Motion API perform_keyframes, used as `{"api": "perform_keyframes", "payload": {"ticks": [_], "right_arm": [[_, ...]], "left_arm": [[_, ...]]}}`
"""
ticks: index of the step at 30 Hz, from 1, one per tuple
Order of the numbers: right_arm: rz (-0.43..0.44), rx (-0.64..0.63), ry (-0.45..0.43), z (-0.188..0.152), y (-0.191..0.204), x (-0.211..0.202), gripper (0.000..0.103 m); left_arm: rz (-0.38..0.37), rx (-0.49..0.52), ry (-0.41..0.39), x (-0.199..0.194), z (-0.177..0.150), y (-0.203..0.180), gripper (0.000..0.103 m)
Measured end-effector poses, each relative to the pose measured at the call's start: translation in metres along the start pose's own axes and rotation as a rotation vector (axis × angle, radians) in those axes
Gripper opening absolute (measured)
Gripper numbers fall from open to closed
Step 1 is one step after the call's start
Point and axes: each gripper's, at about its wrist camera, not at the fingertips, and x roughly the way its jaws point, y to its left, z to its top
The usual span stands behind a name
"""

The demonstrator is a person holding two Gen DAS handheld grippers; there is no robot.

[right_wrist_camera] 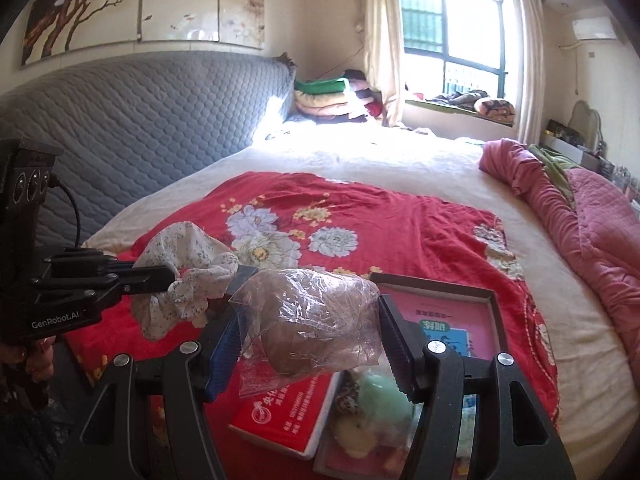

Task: Organize soft objects
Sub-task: 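Carry the scrunchie with the left tool to the pink tray while the right tool carries the wrapped ball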

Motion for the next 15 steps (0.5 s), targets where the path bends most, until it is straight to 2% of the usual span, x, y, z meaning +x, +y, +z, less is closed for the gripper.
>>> {"api": "perform_keyframes", "payload": {"ticks": [6, 15], "right_arm": [[-0.062, 0.061, -0.049, -0.011, -0.031, -0.030, 0.066], [-0.175, 0.167, -0.091, -0.036, -0.085, -0.059, 0.066]], "left_arm": [[-0.020, 0.066, 0.005, 0.008, 0.014, -0.035, 0.007], [-0.063, 0.129, 0.066, 0.046, 0.022, -0.076, 0.007]]}}
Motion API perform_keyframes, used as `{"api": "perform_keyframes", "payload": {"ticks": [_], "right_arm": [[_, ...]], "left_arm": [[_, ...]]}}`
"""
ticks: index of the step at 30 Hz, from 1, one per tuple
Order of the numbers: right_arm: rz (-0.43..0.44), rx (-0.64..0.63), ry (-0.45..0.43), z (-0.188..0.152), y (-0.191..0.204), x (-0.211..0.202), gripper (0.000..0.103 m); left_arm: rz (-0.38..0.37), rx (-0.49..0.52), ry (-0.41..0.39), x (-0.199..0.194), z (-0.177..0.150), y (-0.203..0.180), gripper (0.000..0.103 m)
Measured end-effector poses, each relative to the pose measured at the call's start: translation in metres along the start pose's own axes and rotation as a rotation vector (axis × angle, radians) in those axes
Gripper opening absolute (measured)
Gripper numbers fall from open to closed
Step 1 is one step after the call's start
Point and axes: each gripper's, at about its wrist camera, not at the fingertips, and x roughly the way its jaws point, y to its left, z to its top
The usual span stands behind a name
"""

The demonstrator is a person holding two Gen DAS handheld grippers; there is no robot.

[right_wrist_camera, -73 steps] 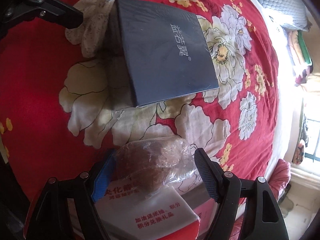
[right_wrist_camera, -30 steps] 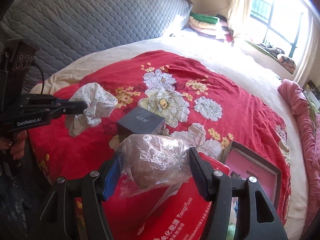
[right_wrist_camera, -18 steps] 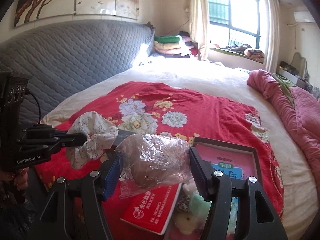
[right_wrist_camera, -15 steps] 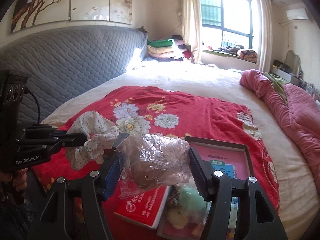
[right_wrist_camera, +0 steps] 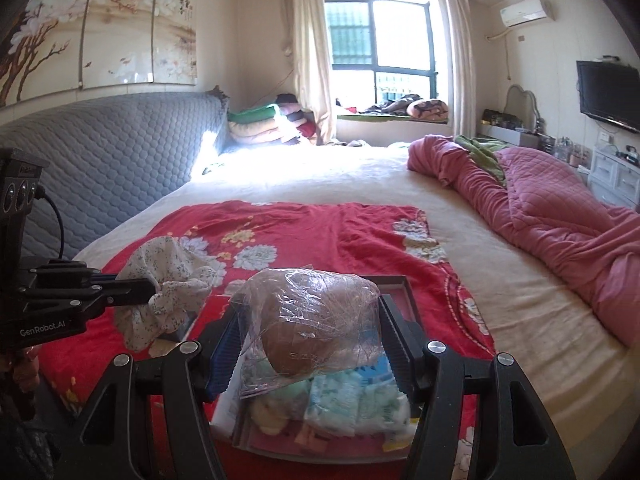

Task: Organize soft objects
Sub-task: 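Carry the scrunchie with the left tool to the pink tray while the right tool carries the wrapped ball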

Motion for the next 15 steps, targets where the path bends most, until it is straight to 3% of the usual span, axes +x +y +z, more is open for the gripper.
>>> {"api": "perform_keyframes", "payload": {"ticks": [8, 15], "right_arm": [[-0.104, 0.053, 0.027, -0.021, -0.043, -0.012, 0.066], [-0.091, -0.006, 0.195, -0.051, -0.042, 0.011, 0.066]], "left_arm": [[-0.067, 0.014, 0.058, 0.030, 0.001, -0.024, 0.007], [-0.122, 0.055, 0.133, 0.054, -0.019, -0.055, 0.007]]}}
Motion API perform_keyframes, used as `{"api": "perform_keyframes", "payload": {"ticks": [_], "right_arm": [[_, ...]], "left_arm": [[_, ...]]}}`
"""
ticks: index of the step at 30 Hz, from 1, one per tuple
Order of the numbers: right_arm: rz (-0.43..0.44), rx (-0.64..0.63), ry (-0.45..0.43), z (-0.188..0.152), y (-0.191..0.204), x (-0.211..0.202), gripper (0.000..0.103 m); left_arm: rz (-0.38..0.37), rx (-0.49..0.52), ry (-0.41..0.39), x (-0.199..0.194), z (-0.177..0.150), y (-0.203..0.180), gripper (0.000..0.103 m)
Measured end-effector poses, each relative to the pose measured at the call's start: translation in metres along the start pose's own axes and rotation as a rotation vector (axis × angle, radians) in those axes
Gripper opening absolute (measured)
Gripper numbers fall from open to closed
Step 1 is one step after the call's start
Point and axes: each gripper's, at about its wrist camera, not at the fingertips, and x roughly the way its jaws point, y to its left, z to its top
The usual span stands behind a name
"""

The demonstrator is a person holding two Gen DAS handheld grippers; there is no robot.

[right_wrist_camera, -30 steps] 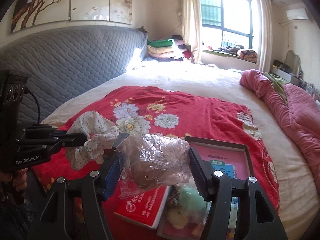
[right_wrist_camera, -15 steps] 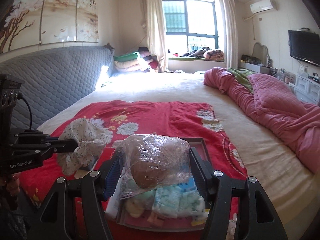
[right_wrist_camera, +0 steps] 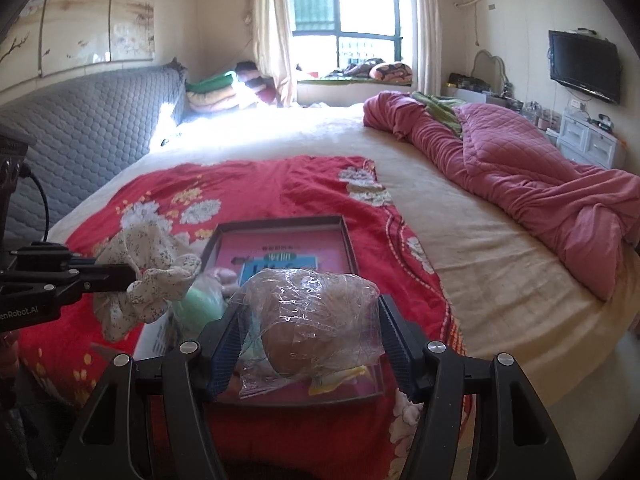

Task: Organize soft objects
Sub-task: 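Lower the scrunchie into the tray with the left tool while the right tool lowers the wrapped ball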

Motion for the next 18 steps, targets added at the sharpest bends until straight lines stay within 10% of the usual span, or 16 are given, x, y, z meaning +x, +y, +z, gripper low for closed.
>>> {"api": "perform_keyframes", "payload": {"ticks": [18], "right_arm": [[0.046, -0.025, 0.208, -0.036, 0.008, 0.060, 0.066]], "left_arm": [[0.013, -0.014, 0.143, 0.057, -0.018, 0.004, 0.007]]}}
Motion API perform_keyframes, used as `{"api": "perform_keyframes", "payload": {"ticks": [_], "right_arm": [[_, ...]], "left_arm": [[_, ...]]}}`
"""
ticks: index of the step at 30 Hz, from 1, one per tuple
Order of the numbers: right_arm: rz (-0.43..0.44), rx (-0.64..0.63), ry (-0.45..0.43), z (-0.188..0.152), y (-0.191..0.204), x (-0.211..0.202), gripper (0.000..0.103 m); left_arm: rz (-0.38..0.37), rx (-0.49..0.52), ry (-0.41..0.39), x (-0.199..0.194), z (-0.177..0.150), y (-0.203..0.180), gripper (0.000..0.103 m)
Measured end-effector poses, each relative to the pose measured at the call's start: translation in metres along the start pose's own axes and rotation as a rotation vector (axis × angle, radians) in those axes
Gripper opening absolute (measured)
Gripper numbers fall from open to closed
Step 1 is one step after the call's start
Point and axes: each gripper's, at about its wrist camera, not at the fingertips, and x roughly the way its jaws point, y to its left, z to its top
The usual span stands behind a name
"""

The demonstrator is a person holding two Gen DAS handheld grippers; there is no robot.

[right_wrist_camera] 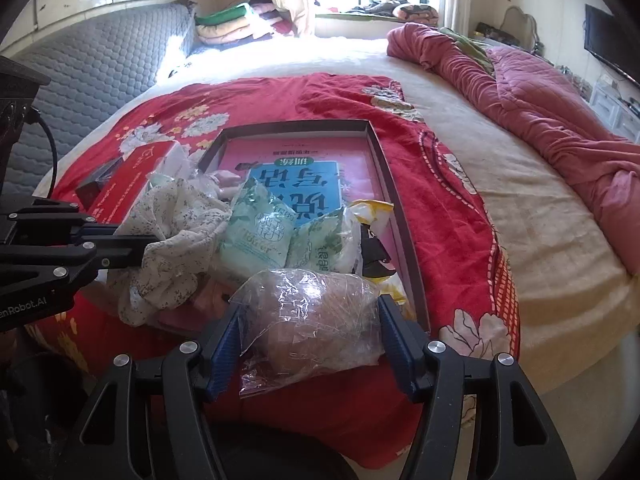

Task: Organize soft objects
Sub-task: 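Lower the scrunchie into the tray with the left tool while the right tool lowers the wrapped ball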

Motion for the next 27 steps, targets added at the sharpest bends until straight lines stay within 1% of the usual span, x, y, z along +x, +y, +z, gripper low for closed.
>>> {"api": "perform_keyframes", "payload": {"ticks": [3, 18, 25, 27], "right_arm": [[-0.005, -0.018, 0.008, 0.001, 0.004, 0.006, 0.066], [0.001, -0.021, -0.033, 0.011, 0.004, 0.028, 0.066], [0.010, -0.048, -0.070, 0.012, 0.007, 0.036, 0.066], [0.023, -0.035, -0.078, 0.012, 0.006, 0.038, 0.066]], "left_arm": [[0.000, -0.009, 0.009, 0.006, 0.002, 0.003, 0.007], [0.000, -0.036, 0.021, 0.025, 0.017, 0.013, 0.007], [0.000, -0.038, 0.023, 0.028, 0.020, 0.012, 0.007], [0.001, -0.038, 0.023, 0.028, 0.021, 0.012, 0.007]]}}
